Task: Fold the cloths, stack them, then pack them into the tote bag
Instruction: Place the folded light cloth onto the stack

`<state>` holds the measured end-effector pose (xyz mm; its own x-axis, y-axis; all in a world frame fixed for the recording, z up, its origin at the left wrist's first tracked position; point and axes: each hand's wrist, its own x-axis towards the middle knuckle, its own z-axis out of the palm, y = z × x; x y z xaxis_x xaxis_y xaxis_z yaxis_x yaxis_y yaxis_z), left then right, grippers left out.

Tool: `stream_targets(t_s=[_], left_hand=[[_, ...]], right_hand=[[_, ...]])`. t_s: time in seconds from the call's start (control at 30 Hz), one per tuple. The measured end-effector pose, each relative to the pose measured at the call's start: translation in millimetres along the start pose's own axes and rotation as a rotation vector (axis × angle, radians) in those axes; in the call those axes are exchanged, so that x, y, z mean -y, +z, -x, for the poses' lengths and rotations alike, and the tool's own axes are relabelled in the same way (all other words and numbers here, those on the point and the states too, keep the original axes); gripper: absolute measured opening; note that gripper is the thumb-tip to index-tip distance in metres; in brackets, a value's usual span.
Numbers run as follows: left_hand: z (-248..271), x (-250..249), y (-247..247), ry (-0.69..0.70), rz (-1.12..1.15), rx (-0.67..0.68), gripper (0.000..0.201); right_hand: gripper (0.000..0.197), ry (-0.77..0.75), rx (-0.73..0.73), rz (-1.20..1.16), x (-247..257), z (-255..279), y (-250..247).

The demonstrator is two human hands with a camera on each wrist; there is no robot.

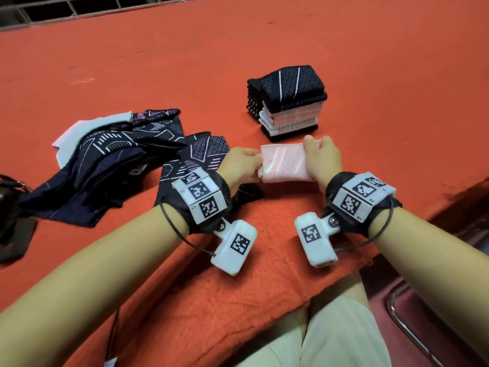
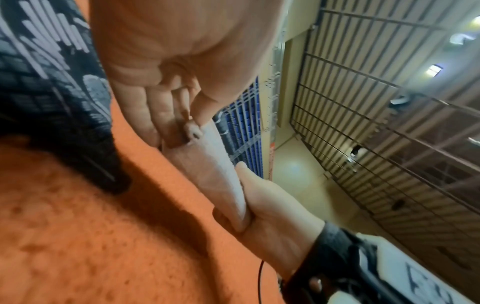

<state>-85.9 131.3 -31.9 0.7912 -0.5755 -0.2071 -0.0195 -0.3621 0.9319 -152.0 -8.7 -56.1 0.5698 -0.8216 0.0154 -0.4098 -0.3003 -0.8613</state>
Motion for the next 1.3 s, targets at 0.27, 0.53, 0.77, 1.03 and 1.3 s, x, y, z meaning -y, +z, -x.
stream_targets(t_s=[0.27, 0.53, 0.77, 1.03, 1.3], left_hand=[[18.4, -2.4, 12.1, 0.319, -0.147, -0.084, 0.042], [23.1, -6.1, 7.5, 0.374, -0.057, -0.168, 0.033], [18.6, 1.9, 3.8, 0.354, -0.216, -0.328, 0.012], [17.2, 6.4, 11.9, 0.391, -0.126, -0.285, 0.018], [9.5, 1.5, 16.5, 0.031, 0.036, -0.178, 0.019]], right_hand=[[0.016, -0.037, -0.132, -0.324, 10.4, 20.9, -7.2], [0.032, -0.057, -0.146, -0.353, 7.5, 21.4, -16.5], [0.028, -0.018, -0.161, -0.424, 4.3, 20.5, -10.3], [0.026, -0.074, -0.17, -0.431, 5.8, 17.4, -8.5], [0.029, -0.181, -0.202, -0.415, 4.7, 15.0, -11.4]])
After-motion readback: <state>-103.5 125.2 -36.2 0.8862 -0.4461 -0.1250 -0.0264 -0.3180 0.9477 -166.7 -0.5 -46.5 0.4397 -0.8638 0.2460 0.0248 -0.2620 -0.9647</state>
